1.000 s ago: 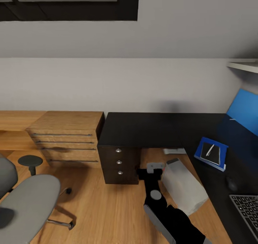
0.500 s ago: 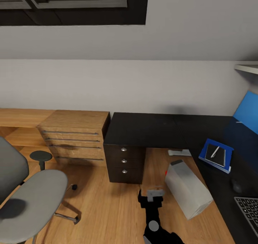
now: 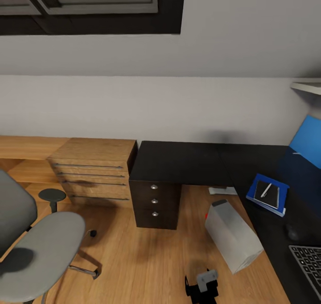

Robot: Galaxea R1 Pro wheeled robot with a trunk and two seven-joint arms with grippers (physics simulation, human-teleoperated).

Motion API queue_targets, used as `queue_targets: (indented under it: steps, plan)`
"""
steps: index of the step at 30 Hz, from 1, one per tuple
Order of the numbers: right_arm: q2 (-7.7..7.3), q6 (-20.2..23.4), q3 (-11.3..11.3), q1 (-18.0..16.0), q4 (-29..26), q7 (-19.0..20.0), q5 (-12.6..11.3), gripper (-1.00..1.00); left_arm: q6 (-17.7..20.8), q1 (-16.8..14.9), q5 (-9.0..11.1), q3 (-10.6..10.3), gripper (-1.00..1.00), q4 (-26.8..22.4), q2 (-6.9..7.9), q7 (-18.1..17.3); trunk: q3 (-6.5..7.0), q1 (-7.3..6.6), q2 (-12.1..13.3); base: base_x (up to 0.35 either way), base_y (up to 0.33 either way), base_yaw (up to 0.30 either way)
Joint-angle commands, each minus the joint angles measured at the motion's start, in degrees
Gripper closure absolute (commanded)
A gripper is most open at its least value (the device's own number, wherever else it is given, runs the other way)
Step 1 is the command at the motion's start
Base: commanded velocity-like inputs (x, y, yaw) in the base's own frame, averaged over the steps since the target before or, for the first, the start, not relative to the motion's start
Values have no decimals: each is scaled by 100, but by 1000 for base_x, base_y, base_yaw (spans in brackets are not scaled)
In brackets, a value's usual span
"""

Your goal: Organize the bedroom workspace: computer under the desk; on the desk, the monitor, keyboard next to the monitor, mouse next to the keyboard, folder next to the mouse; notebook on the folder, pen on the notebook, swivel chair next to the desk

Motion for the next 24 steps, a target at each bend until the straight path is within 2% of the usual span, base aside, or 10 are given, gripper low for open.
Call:
queue_targets:
  steps: [1, 6, 9, 12, 17, 18, 19, 20, 21, 24]
  plan:
    - [3, -126, 50, 16, 25, -29, -32, -100, -106, -45, 49, -17, -100, 88, 3, 14, 18, -21, 35, 0, 0, 109]
    - [-1, -840, 48, 143, 232, -46, -18, -100, -649, -52, 57, -20, -100, 310, -5, 20, 142, -131, 236, 0, 0, 175]
    - [-193, -1700, 47, 521, 348, -63, -2, -100, -1605, -53, 57, -40, -100, 1099, -6, 15, 213, -196, 356, 0, 0, 218]
    - [-282, -2067, 44, 704, 357, -64, 5, -100, -2070, -53, 53, -48, -100, 1502, -6, 15, 285, -262, 476, 0, 0, 221]
    - [-534, -2601, 46, 1120, 362, -64, 3, -100, -3887, -53, 43, -85, -100, 2637, -9, 9, 405, -372, 677, 0, 0, 222]
    - [-572, -2637, 44, 1210, 363, -65, -1, -100, -4558, -53, 21, -128, -100, 2969, -20, 7, 429, -394, 717, 0, 0, 222]
    - [-580, -2637, 43, 1237, 363, -65, -2, -100, -4791, -53, 2, -145, -100, 3088, -28, 9, 452, -416, 757, 0, 0, 222]
    - [-595, -2637, 42, 1299, 364, -65, -4, -100, -5485, -53, -83, -183, -100, 3431, -60, 16, 459, -416, 757, 0, 0, 217]
    - [-603, -2637, 41, 1348, 364, -65, -9, -100, -5836, -53, -159, -202, -100, 3648, -111, 28, 465, -416, 757, 0, 0, 209]
    - [-606, -2637, 45, 1412, 364, -67, -16, -100, -5836, -53, -220, -226, -100, 3816, -172, 36, 485, -416, 757, 0, 0, 205]
